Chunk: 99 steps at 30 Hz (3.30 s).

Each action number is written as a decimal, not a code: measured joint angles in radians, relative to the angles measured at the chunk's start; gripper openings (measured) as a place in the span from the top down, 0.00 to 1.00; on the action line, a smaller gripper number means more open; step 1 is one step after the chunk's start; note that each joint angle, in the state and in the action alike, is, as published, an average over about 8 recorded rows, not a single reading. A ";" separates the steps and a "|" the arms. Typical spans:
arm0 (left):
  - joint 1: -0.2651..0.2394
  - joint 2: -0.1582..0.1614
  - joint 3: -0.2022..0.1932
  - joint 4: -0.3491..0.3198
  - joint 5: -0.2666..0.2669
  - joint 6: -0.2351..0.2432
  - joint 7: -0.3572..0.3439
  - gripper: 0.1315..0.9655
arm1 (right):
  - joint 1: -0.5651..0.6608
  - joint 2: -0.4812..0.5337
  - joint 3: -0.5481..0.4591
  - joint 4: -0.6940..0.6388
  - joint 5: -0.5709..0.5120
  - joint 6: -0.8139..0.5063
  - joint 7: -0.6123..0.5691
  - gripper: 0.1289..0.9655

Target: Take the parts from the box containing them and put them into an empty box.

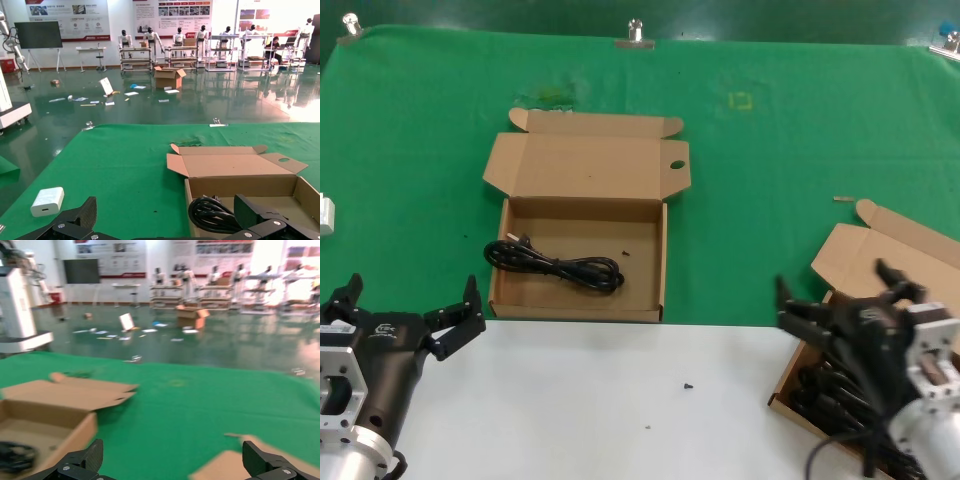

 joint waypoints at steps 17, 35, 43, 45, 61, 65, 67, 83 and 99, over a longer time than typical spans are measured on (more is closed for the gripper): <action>0.000 0.000 0.000 0.000 0.000 0.000 0.000 0.00 | -0.089 0.022 0.086 0.109 -0.053 0.054 0.048 0.00; 0.000 0.000 0.000 0.000 0.000 0.000 0.000 0.00 | -0.089 0.022 0.086 0.109 -0.053 0.054 0.048 0.00; 0.000 0.000 0.000 0.000 0.000 0.000 0.000 0.00 | -0.089 0.022 0.086 0.109 -0.053 0.054 0.048 0.00; 0.000 0.000 0.000 0.000 0.000 0.000 0.000 0.00 | -0.089 0.022 0.086 0.109 -0.053 0.054 0.048 0.00; 0.000 0.000 0.000 0.000 0.000 0.000 0.000 0.00 | -0.089 0.022 0.086 0.109 -0.053 0.054 0.048 0.00; 0.000 0.000 0.000 0.000 0.000 0.000 0.000 0.00 | -0.089 0.022 0.086 0.109 -0.053 0.054 0.048 0.00; 0.000 0.000 0.000 0.000 0.000 0.000 0.000 0.00 | -0.089 0.022 0.086 0.109 -0.053 0.054 0.048 0.00; 0.000 0.000 0.000 0.000 0.000 0.000 0.000 0.00 | -0.089 0.022 0.086 0.109 -0.053 0.054 0.048 0.00; 0.000 0.000 0.000 0.000 0.000 0.000 0.000 0.00 | -0.089 0.022 0.086 0.109 -0.053 0.054 0.048 0.00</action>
